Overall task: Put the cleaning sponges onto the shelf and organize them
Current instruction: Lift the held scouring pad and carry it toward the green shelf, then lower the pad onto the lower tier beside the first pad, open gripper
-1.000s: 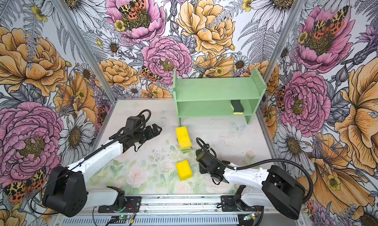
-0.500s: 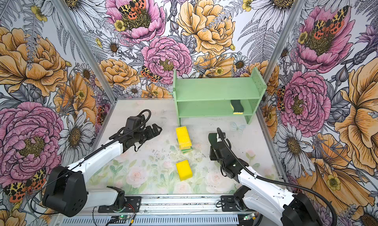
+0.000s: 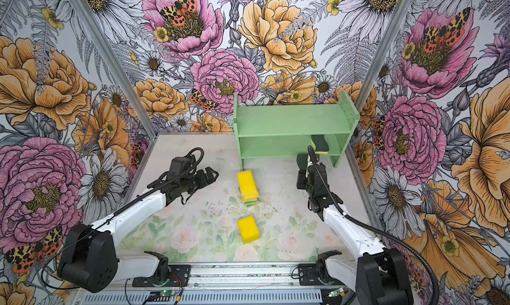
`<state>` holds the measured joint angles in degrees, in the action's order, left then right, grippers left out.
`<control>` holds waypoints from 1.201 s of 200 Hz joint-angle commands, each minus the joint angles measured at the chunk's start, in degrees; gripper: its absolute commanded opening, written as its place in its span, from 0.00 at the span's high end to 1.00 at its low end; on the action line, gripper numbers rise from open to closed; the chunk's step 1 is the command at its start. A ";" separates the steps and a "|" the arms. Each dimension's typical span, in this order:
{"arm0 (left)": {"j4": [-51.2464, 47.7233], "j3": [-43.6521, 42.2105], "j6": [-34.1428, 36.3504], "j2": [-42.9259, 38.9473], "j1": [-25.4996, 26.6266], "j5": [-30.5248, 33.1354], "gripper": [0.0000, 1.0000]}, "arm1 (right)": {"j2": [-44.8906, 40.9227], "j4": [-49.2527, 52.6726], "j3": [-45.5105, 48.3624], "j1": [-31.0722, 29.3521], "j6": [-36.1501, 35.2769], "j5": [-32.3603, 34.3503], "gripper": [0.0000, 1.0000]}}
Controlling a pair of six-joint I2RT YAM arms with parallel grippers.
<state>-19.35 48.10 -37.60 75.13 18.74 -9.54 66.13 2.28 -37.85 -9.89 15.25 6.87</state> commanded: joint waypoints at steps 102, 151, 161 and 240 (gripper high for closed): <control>0.55 0.36 0.16 -0.94 0.55 -0.21 0.01 | 19.61 -19.49 -12.43 7.17 -1.80 -11.45 0.50; 0.55 -0.81 -0.01 -2.43 0.51 -0.04 0.01 | 22.51 -23.93 -11.97 7.78 -0.32 -11.09 0.50; 0.55 -0.97 -0.01 -2.62 0.50 -0.04 0.01 | 23.10 -24.67 -11.97 7.87 0.00 -11.22 0.50; 0.55 -1.07 -0.10 -2.98 0.48 0.00 0.01 | 28.02 -30.00 -12.60 8.04 1.11 -11.21 0.50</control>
<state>-19.33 47.94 -37.60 73.49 18.90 -9.56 92.75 -23.31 -48.86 -2.15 15.57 -3.97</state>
